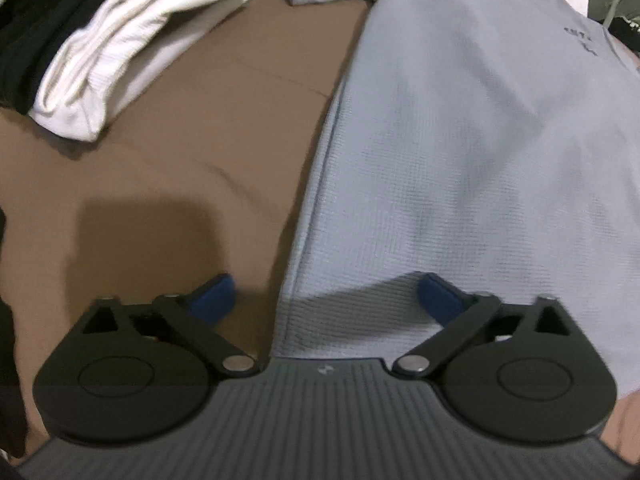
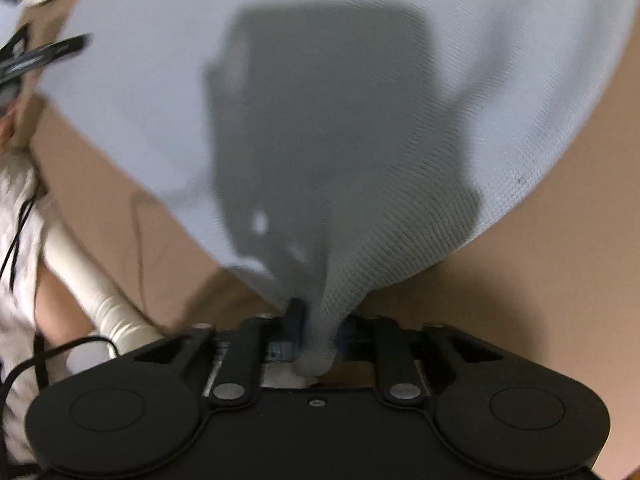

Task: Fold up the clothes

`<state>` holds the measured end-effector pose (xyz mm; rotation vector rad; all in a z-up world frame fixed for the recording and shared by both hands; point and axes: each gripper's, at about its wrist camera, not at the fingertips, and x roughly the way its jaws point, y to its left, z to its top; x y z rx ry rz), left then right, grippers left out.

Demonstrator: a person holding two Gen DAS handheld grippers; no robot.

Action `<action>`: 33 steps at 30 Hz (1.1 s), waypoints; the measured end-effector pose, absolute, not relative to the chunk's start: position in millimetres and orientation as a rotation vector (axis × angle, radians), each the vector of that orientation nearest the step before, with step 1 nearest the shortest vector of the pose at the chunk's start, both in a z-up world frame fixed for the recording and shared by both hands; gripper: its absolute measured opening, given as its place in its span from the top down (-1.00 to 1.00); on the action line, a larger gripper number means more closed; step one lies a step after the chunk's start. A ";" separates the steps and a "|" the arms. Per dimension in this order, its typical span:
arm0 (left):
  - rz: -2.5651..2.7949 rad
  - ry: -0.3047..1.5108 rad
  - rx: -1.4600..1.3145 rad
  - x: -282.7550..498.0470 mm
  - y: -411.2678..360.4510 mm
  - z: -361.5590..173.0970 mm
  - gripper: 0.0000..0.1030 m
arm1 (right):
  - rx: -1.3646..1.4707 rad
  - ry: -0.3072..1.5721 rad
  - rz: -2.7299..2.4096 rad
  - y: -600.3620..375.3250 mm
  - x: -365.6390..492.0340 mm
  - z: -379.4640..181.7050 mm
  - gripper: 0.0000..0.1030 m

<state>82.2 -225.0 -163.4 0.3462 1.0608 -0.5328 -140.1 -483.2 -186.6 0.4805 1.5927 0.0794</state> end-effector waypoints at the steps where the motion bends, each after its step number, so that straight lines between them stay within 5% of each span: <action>1: -0.537 1.068 0.332 82.6 -224.4 -162.9 -1.00 | 0.484 1.531 0.102 -483.1 -141.7 -176.6 0.71; 6: -0.555 1.113 0.285 85.5 -218.6 -163.8 -0.82 | 0.643 1.153 0.105 -499.6 -173.4 -131.1 0.72; 8: -0.596 1.108 0.268 80.5 -212.8 -157.0 0.22 | 0.702 0.995 0.068 -504.1 -197.2 -119.1 0.73; 10: -0.636 1.099 0.225 73.1 -207.0 -147.8 0.92 | 0.741 0.866 0.019 -502.7 -217.0 -110.8 0.74; 15: -0.506 1.036 0.309 59.1 -199.0 -147.9 0.88 | 0.415 1.066 -0.191 -464.2 -224.9 -109.5 0.75; 18: -0.469 1.065 0.296 62.3 -196.3 -147.6 0.65 | 0.342 1.166 -0.181 -456.2 -223.4 -120.2 0.76; 19: -0.459 1.069 0.293 63.3 -195.3 -147.0 0.29 | 0.349 1.161 -0.178 -458.9 -223.6 -118.8 0.76; 20: -0.443 1.085 0.289 64.3 -193.1 -149.5 -0.39 | 0.363 1.151 -0.177 -463.9 -223.8 -117.2 0.76; 21: -0.427 1.101 0.286 65.3 -190.8 -152.0 -0.75 | 0.384 1.138 -0.175 -467.4 -223.8 -116.7 0.76; 22: -0.414 1.116 0.281 66.3 -188.8 -154.4 -1.00 | 0.411 1.111 -0.175 -468.9 -225.5 -115.6 0.76; 24: -0.454 1.125 0.256 69.7 -190.4 -156.1 -0.96 | 0.459 1.036 -0.177 -471.1 -234.1 -109.0 0.78; 25: -0.474 1.130 0.243 71.4 -191.2 -156.9 -0.53 | 0.483 0.997 -0.178 -472.2 -238.3 -105.7 0.78; 26: -0.495 1.130 0.231 72.6 -191.9 -156.7 0.73 | 0.516 0.944 -0.180 -475.6 -243.9 -100.1 0.78; 28: -0.560 1.044 0.168 65.8 -183.7 -129.9 0.97 | 0.569 0.854 -0.169 -483.3 -255.7 -85.2 0.79; 33: -0.565 0.999 0.068 53.8 -161.5 -94.1 0.97 | 0.511 0.901 -0.222 -469.8 -274.6 -80.7 0.80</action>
